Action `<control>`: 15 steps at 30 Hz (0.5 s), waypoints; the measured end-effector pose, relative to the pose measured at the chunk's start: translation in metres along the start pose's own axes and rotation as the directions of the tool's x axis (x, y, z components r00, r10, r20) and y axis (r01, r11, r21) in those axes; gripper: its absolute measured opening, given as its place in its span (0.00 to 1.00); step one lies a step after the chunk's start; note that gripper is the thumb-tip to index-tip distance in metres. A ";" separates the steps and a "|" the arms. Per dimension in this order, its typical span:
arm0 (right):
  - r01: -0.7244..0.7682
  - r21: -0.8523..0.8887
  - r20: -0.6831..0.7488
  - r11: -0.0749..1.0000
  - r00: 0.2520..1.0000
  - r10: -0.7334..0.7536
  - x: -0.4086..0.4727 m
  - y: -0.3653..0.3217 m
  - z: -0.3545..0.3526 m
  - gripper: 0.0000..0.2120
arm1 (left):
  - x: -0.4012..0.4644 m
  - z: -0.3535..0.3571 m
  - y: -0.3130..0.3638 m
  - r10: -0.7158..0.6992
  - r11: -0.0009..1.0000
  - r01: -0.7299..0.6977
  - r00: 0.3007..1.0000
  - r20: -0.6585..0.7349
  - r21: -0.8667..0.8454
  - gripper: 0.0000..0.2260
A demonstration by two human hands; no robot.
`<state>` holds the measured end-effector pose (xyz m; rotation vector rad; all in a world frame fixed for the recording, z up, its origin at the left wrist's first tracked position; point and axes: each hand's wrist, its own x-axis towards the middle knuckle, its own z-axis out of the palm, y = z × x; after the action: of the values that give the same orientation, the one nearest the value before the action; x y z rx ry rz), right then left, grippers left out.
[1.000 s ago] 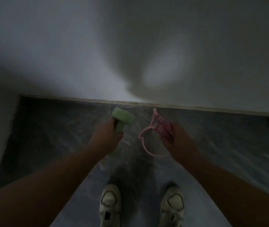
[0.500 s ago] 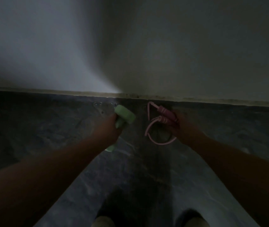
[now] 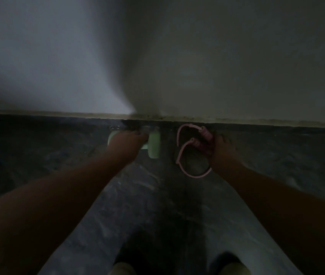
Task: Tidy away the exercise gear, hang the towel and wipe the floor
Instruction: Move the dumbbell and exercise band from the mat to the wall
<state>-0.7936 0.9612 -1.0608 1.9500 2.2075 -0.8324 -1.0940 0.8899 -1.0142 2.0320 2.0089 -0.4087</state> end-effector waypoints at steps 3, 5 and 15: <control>-0.002 -0.003 -0.022 1.000 1.000 0.002 -0.005 0.000 -0.002 0.28 | 0.005 0.006 0.001 0.023 1.000 -0.023 0.999 0.028 -0.015 0.19; 0.012 0.016 -0.023 1.000 1.000 -0.011 -0.010 0.000 -0.004 0.30 | 0.008 0.012 0.000 0.030 1.000 -0.030 0.999 0.018 -0.006 0.20; 0.003 -0.015 0.076 1.000 0.997 -0.002 -0.014 -0.008 -0.013 0.37 | 0.011 0.037 -0.004 0.047 0.997 -0.047 0.999 -0.005 -0.068 0.23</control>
<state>-0.7951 0.9539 -1.0415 1.8763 2.1677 -0.8726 -1.0984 0.8868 -1.0525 2.0358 1.9460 -0.3230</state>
